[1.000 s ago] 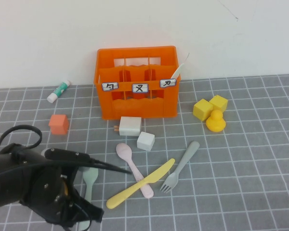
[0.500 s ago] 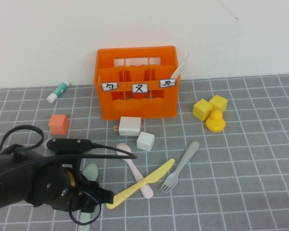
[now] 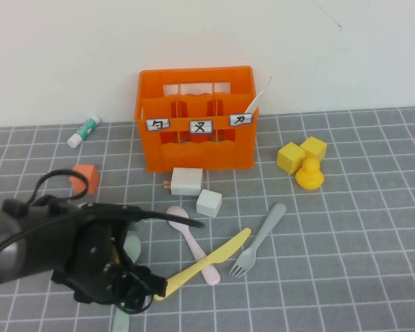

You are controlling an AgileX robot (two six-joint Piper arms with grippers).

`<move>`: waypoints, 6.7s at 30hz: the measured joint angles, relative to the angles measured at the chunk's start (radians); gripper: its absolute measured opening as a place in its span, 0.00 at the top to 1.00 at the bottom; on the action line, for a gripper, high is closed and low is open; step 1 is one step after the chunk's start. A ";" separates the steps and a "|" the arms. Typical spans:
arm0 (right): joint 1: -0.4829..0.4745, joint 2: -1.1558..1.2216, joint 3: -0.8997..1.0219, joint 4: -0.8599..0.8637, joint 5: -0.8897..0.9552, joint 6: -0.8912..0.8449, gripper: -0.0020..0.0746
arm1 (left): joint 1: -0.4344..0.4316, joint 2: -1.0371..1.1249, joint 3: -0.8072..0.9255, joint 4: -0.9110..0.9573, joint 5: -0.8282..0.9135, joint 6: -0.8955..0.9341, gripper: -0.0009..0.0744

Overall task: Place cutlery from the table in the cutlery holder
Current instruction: Pick up the spoon, then place the spoon on the box, then pick up the knife

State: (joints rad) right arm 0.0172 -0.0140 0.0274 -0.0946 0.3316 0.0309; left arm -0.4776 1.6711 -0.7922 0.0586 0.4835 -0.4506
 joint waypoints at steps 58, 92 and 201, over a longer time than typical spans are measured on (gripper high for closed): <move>0.000 0.000 0.000 0.000 0.000 0.000 0.94 | 0.153 -0.132 0.056 -0.017 -1.348 0.154 0.79; 0.000 0.000 0.000 0.000 0.000 0.000 0.94 | 0.179 0.325 -0.414 -0.059 -1.058 0.279 0.53; 0.000 0.000 0.000 0.000 0.000 0.000 0.94 | 0.590 -1.682 0.815 -0.173 -0.152 0.385 0.99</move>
State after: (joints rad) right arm 0.0172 -0.0140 0.0274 -0.0946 0.3316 0.0309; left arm 0.1121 -0.0109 0.0232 -0.1142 0.3312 -0.0658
